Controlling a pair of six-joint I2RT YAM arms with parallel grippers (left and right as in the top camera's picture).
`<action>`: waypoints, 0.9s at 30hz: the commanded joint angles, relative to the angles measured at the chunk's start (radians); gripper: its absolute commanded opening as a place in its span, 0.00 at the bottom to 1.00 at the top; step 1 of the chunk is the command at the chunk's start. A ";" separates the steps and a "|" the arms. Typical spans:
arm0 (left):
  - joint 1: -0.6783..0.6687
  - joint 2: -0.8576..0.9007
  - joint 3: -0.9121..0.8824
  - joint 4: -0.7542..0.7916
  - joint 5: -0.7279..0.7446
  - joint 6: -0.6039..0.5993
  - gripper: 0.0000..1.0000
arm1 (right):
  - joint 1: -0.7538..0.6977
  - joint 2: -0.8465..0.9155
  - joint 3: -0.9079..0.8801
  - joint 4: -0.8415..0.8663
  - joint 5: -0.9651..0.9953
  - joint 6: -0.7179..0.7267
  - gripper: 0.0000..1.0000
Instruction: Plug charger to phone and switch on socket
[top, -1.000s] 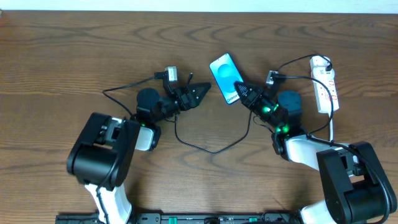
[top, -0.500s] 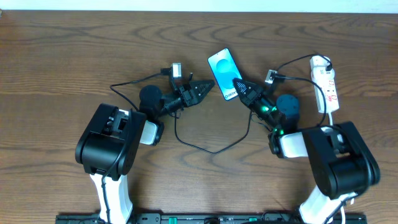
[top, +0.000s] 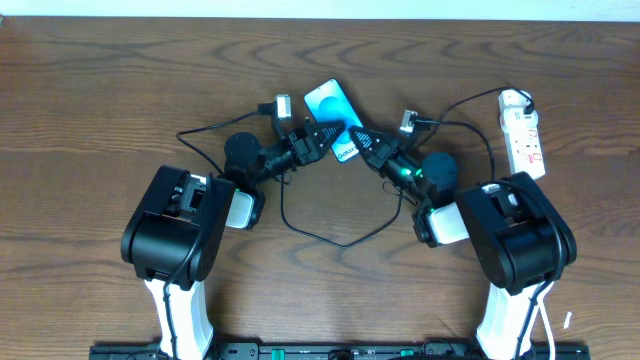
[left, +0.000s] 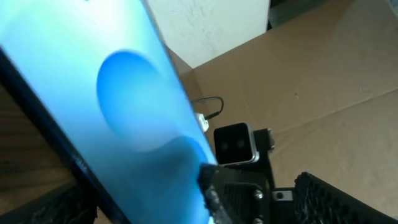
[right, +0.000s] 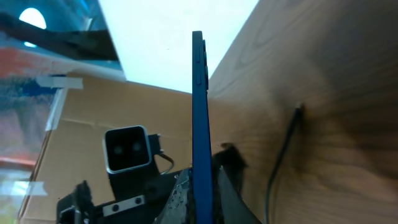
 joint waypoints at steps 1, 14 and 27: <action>-0.002 0.000 0.017 0.016 -0.018 -0.017 0.98 | 0.017 0.000 0.045 0.023 -0.008 0.009 0.01; 0.000 0.000 0.024 0.169 -0.063 -0.137 0.98 | 0.046 0.000 0.073 0.031 -0.022 0.009 0.01; 0.006 0.000 0.024 0.169 -0.101 -0.263 0.65 | 0.046 0.000 0.073 0.030 0.028 0.077 0.01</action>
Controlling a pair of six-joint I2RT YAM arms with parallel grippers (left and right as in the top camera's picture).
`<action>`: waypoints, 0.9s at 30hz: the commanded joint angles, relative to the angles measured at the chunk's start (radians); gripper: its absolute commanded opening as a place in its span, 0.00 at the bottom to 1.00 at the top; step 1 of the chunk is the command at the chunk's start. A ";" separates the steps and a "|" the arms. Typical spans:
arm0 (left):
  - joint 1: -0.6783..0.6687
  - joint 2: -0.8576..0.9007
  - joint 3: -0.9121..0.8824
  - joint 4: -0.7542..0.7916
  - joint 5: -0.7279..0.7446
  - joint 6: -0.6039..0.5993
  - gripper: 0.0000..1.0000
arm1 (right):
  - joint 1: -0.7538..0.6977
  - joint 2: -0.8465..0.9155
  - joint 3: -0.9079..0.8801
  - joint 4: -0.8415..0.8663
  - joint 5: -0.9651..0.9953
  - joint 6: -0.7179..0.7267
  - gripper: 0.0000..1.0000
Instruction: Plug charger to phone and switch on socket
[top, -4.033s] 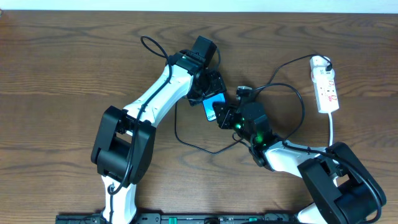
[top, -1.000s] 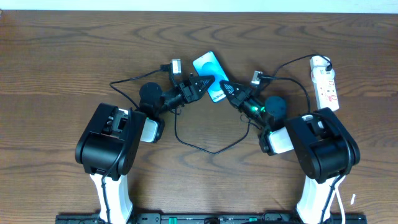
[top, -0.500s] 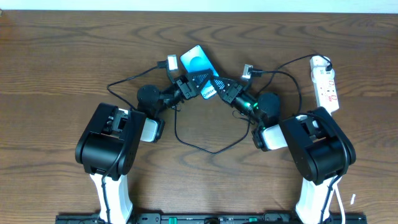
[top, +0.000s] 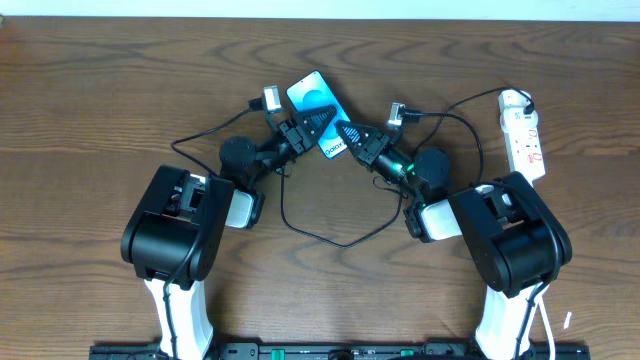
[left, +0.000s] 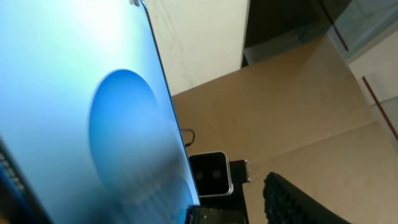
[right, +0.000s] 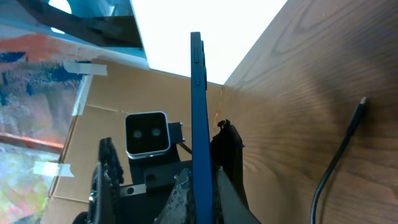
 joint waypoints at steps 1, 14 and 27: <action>0.006 0.000 0.021 0.018 -0.012 -0.068 0.64 | 0.003 0.001 0.019 0.005 0.054 0.032 0.01; 0.010 0.000 0.021 0.018 -0.043 -0.142 0.38 | 0.004 0.001 0.019 -0.040 0.067 0.153 0.01; 0.010 0.000 0.021 -0.040 -0.032 -0.141 0.09 | 0.006 0.001 0.019 -0.047 0.039 -0.008 0.01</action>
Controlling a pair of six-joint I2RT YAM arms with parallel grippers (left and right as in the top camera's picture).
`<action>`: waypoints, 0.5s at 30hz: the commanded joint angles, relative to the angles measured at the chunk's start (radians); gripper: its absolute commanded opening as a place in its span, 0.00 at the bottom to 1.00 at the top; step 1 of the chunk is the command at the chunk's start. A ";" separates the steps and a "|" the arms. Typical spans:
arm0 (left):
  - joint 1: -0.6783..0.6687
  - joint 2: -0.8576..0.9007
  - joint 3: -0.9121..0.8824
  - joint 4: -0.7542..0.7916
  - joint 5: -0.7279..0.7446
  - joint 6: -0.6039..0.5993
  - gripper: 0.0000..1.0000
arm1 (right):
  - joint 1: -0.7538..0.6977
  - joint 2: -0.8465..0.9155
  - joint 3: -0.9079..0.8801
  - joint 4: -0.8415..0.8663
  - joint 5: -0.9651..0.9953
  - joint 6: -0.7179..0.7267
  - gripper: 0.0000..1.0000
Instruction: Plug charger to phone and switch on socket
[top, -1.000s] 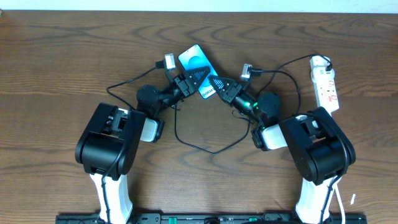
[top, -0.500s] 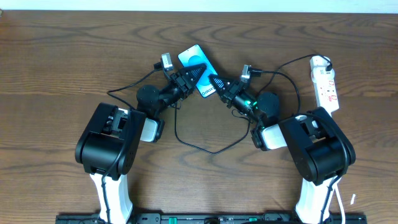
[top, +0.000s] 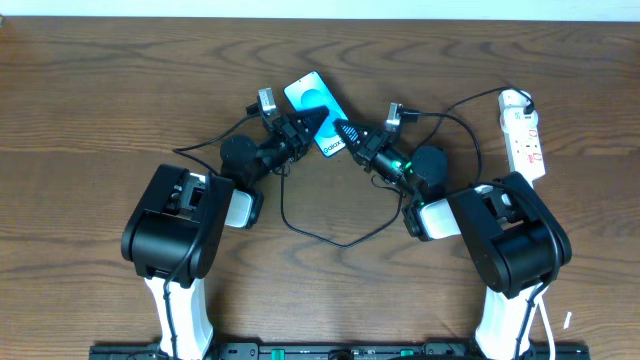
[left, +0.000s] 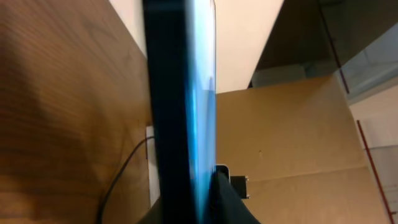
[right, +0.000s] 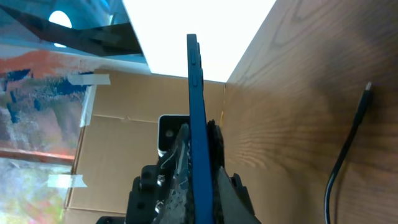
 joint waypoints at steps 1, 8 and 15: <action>0.002 -0.009 0.021 0.021 0.017 0.020 0.08 | -0.001 0.002 0.006 -0.015 0.026 -0.094 0.01; 0.002 -0.009 0.021 0.021 0.017 0.020 0.07 | -0.001 0.002 0.006 -0.015 0.001 -0.165 0.24; 0.021 -0.009 0.021 0.021 0.037 -0.024 0.07 | -0.045 0.001 0.006 -0.015 -0.098 -0.232 0.68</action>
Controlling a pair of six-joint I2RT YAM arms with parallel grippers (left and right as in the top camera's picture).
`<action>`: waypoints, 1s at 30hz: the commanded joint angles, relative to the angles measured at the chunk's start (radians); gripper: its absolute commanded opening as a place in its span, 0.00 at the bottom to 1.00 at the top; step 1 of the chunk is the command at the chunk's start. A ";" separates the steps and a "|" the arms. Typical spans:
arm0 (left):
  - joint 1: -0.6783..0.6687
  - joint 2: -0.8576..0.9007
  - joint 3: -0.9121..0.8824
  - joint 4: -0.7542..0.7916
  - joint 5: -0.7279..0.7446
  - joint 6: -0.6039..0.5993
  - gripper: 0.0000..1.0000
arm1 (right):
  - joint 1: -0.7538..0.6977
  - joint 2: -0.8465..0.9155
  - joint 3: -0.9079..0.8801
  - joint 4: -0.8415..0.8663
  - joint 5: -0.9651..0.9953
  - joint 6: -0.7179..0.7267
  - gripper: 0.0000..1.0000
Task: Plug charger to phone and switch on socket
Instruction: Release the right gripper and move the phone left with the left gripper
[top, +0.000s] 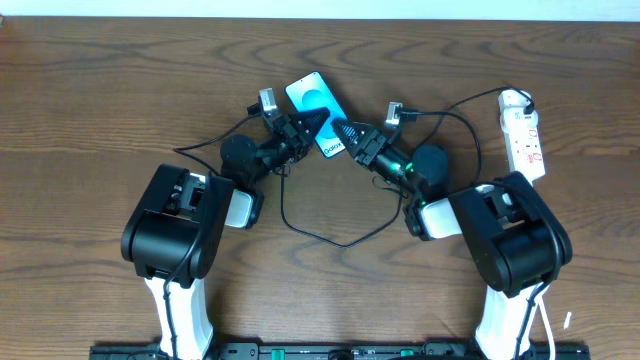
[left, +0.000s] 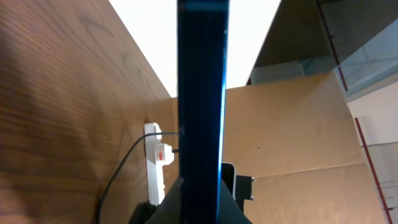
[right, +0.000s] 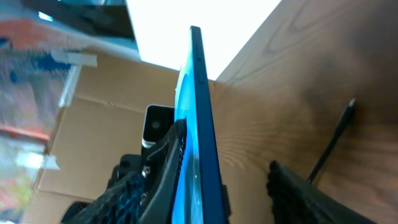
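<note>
A blue phone (top: 312, 95) stands on edge above the table's far middle, between both grippers. My left gripper (top: 307, 122) is shut on its lower end; the left wrist view shows the phone (left: 202, 93) edge-on, pinched between the fingers of that gripper (left: 200, 205). My right gripper (top: 345, 130) is open: in its wrist view the phone (right: 202, 124) lies against one finger and the other finger (right: 305, 199) stands apart. The black charger cable (top: 335, 240) loops on the table; its plug end (right: 348, 109) lies free. The white power strip (top: 525, 125) lies at the far right.
The power strip (left: 155, 165) also shows in the left wrist view, beyond the phone. Thin black leads run from both wrist cameras across the wood. Cardboard walls stand behind the table's far edge.
My right gripper has opened; one finger now stands apart from the phone. The left gripper stays shut on it, and the phone has barely moved.
First the right gripper held the phone on edge near mid-table, the left fingers open around it. Then both had moved it farther back. By the last moment the left gripper was shut on it too, and now only the left holds it.
</note>
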 joint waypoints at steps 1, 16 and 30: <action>0.026 -0.009 0.021 0.016 0.039 -0.023 0.07 | -0.047 0.001 0.006 0.000 -0.081 -0.071 0.73; 0.126 -0.009 0.021 0.005 0.347 -0.193 0.07 | -0.175 -0.019 0.005 -0.413 -0.294 -0.321 0.99; 0.126 -0.009 0.021 0.005 0.317 -0.372 0.07 | -0.173 -0.475 0.005 -1.219 -0.014 -0.802 0.99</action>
